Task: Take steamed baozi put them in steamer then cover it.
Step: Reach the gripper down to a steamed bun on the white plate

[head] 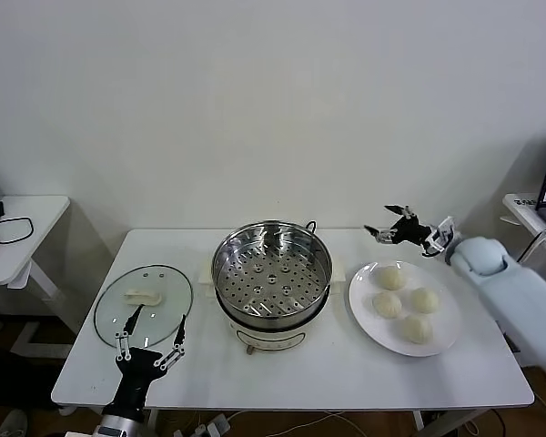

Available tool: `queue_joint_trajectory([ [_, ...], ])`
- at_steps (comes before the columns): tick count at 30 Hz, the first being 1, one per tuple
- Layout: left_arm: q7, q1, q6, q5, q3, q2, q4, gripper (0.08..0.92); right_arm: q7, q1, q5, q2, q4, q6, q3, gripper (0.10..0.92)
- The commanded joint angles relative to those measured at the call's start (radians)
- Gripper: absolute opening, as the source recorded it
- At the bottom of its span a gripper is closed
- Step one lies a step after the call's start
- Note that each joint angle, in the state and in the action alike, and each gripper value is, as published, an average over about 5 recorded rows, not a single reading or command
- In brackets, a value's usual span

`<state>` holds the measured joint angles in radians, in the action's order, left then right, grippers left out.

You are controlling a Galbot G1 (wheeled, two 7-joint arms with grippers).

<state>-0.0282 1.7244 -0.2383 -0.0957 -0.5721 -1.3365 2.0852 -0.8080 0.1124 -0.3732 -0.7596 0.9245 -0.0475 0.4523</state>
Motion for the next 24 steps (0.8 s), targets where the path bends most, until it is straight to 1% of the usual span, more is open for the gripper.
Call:
queue_joint_trajectory([
  [1, -0.002, -0.005, 0.003, 0.007, -0.006, -0.002, -0.009, 0.823, -0.478, -0.251, 0.399, -0.074, -0.239, -0.034, 0.210, 0.823],
  [11, -0.005, -0.011, 0.001, 0.009, -0.008, -0.006, -0.026, 0.823, -0.446, -0.259, 0.534, -0.226, -0.363, -0.094, 0.231, 0.823],
  [19, -0.005, -0.013, -0.004, 0.008, -0.010, -0.008, -0.047, 0.823, -0.431, -0.234, 0.635, -0.275, -0.420, -0.132, 0.200, 0.823],
  [24, -0.007, -0.014, -0.005, 0.008, -0.009, -0.012, -0.046, 0.823, -0.390, -0.221, 0.657, -0.297, -0.455, -0.143, 0.186, 0.823],
])
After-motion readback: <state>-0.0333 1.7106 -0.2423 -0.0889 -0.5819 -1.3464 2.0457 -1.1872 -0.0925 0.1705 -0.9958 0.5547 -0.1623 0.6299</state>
